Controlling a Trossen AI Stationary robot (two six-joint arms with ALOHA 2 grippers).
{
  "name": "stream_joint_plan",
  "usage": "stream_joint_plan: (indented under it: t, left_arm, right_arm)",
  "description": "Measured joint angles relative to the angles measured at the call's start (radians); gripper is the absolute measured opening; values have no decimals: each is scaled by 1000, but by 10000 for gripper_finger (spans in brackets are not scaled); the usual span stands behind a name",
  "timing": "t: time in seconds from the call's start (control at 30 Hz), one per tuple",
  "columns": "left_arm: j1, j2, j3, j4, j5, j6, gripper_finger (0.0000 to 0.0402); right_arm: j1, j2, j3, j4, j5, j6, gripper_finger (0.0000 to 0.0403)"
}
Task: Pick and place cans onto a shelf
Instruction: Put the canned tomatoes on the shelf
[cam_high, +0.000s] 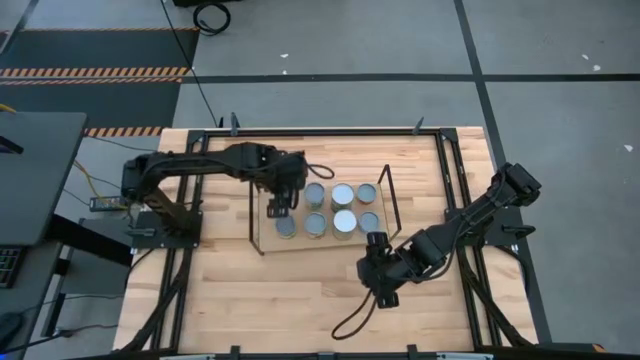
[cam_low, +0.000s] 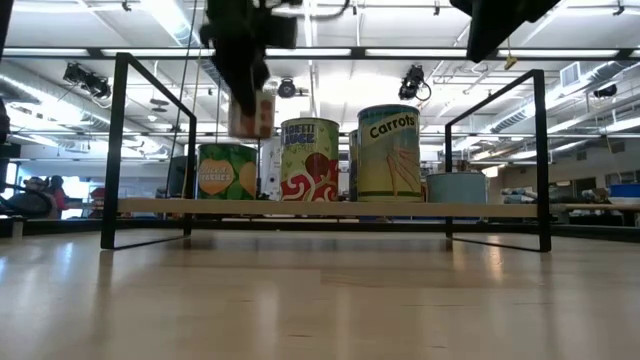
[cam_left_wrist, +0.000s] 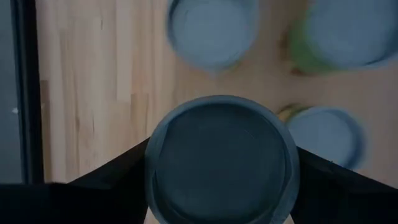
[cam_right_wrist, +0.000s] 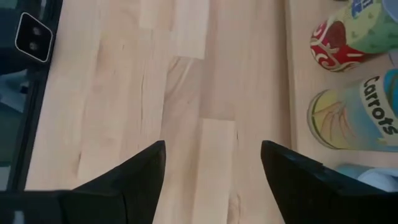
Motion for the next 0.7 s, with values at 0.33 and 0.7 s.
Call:
stream_joint_plan:
  t: [0.33,0.7]
  left_arm:
    - [67,0,-246,219,2,-26,290]
    - [36,0,-322,287,-2,-91,292]
  right_arm:
    - [-7,0,0,-1,27,-94,268]
    - [-35,0,0,0,26,-131,268]
